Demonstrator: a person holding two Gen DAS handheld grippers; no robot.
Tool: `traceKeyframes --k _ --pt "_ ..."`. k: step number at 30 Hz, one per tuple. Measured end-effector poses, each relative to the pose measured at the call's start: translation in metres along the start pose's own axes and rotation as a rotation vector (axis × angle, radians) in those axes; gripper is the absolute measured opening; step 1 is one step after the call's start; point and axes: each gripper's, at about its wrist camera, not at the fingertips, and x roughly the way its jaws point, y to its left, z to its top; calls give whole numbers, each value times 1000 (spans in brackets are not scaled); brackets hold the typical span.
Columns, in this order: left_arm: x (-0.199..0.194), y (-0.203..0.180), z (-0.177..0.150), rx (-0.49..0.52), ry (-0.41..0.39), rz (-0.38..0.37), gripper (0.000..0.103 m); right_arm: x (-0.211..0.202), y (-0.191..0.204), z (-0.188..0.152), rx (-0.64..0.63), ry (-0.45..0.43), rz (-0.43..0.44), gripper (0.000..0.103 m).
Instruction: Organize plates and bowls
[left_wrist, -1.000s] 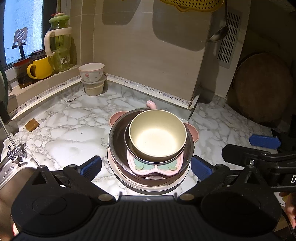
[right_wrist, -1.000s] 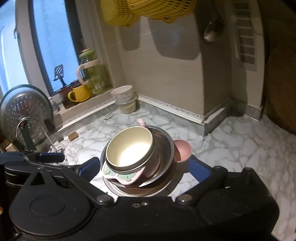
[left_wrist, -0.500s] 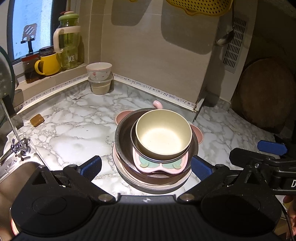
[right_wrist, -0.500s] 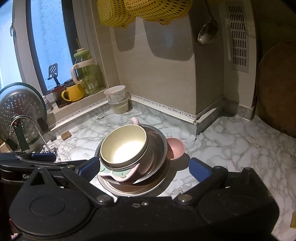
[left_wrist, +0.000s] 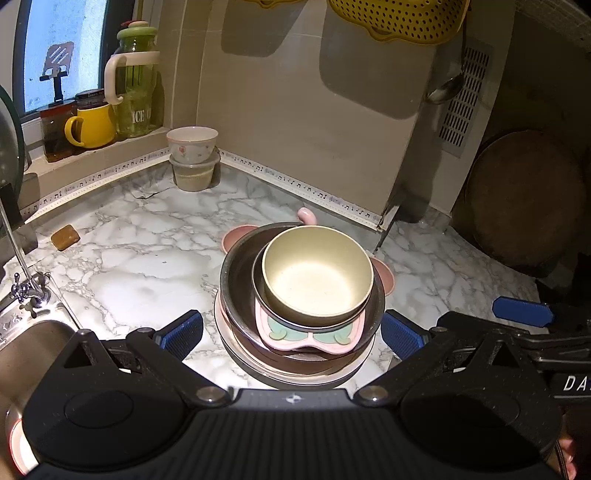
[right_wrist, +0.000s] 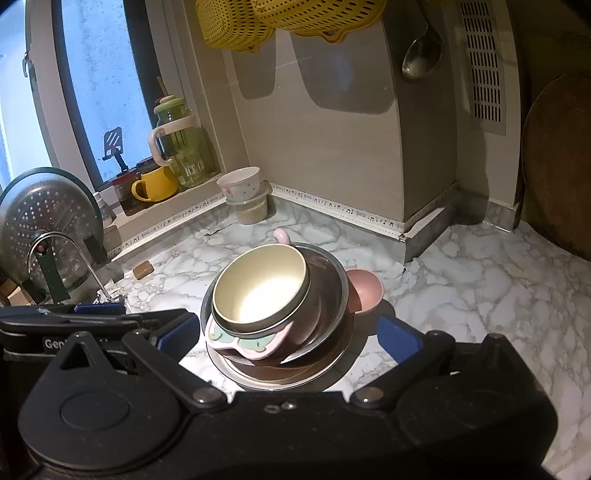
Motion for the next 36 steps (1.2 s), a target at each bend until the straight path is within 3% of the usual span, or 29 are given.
traceKeyframes --k 23,36 --pt "-8 -8 1 40 -34 33 103 -9 0 0 -7 -29 -18 103" --pt "-4 -12 1 46 -9 35 103 -9 -5 1 1 -25 -18 103"
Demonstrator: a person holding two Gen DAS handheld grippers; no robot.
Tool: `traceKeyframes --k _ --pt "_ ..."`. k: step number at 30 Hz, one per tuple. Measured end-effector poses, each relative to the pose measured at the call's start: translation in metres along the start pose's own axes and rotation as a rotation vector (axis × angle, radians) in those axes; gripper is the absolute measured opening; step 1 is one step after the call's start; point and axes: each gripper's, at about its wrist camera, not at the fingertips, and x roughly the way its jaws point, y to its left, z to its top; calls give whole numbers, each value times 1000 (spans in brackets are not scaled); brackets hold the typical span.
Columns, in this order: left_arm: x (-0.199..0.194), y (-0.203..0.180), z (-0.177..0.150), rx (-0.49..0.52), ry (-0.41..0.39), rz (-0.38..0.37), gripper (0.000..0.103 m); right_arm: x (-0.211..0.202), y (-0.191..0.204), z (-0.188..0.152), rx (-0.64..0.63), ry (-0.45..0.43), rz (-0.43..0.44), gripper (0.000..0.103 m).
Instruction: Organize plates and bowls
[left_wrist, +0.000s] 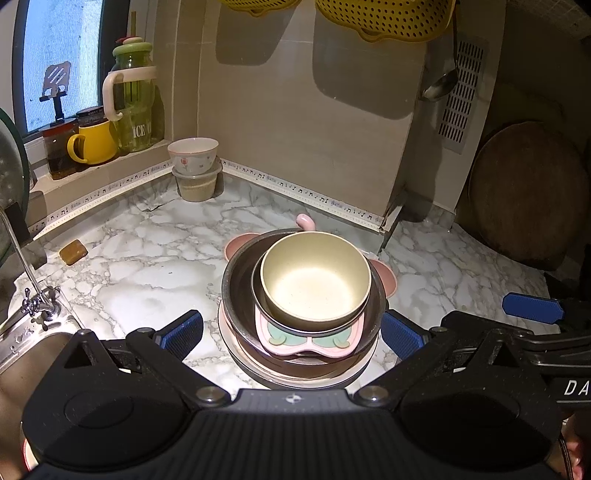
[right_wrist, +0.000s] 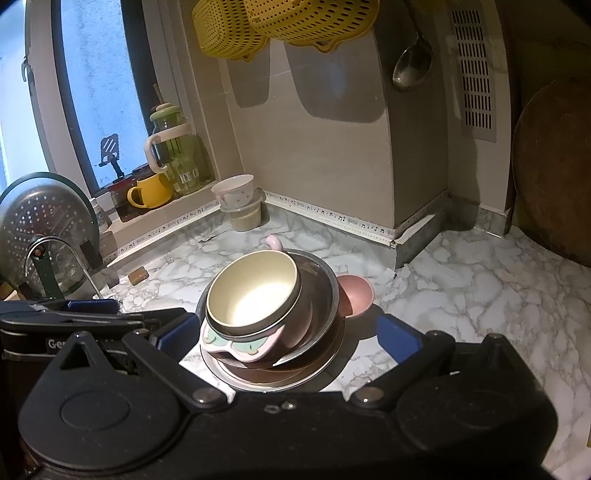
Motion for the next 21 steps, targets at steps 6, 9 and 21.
traceKeyframes --k 6,9,21 --pt "1 0 0 0 3 -2 103 1 -1 -1 2 4 0 103" --pt "3 -1 0 -1 7 -4 103 1 -2 -1 2 5 -2 103" --pt "7 -3 0 8 12 -3 103 3 -5 -2 5 13 -5 103"
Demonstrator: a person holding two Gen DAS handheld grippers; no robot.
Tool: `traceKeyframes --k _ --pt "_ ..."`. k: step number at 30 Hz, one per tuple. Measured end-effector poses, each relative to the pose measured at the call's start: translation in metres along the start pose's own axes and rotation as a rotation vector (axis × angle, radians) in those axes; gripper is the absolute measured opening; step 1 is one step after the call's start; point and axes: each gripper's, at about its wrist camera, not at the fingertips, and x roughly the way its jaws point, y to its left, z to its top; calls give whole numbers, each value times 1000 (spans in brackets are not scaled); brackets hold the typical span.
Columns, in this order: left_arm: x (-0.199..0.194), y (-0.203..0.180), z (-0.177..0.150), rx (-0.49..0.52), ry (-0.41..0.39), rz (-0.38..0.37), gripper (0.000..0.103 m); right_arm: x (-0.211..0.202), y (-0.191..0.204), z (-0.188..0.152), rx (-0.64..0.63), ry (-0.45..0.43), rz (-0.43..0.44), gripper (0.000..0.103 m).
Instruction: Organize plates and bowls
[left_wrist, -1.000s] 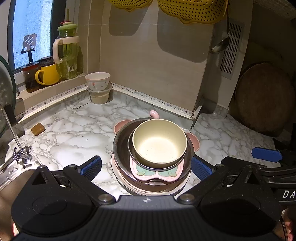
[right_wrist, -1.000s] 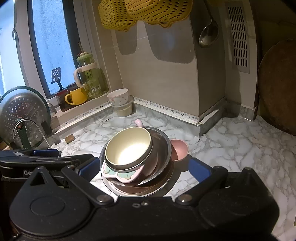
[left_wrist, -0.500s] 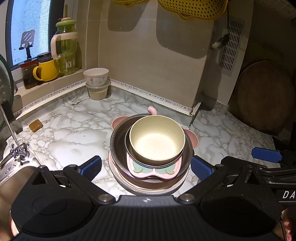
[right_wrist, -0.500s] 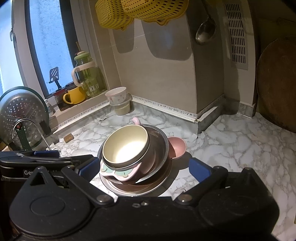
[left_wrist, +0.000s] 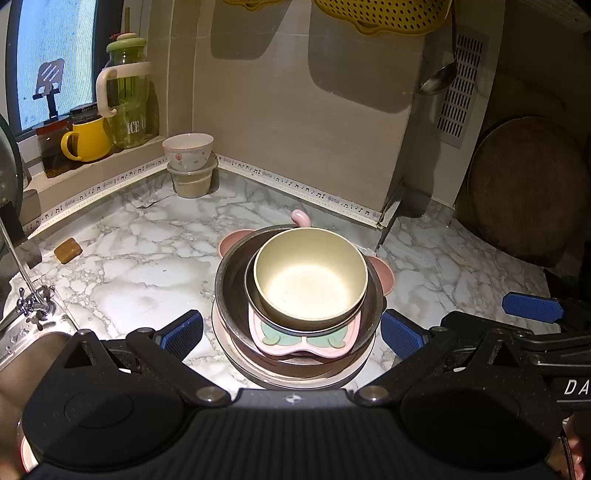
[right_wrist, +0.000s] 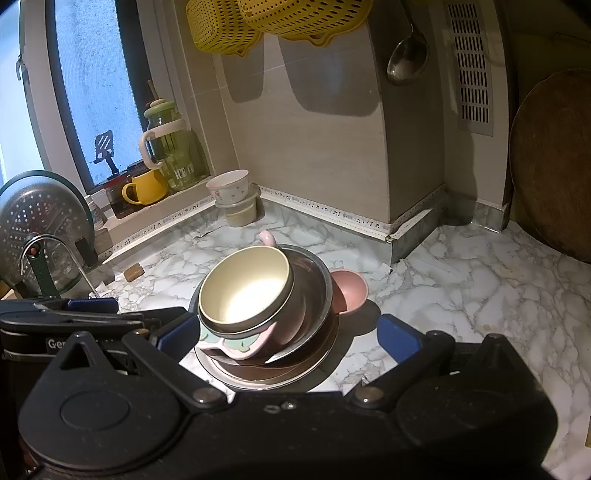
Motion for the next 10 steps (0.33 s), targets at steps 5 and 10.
traceKeyframes --k 5,10 --pt "1 0 0 -4 1 -3 103 2 -2 1 -4 2 0 103" --pt "3 1 1 -5 5 0 103 3 -2 1 -5 3 -1 103"
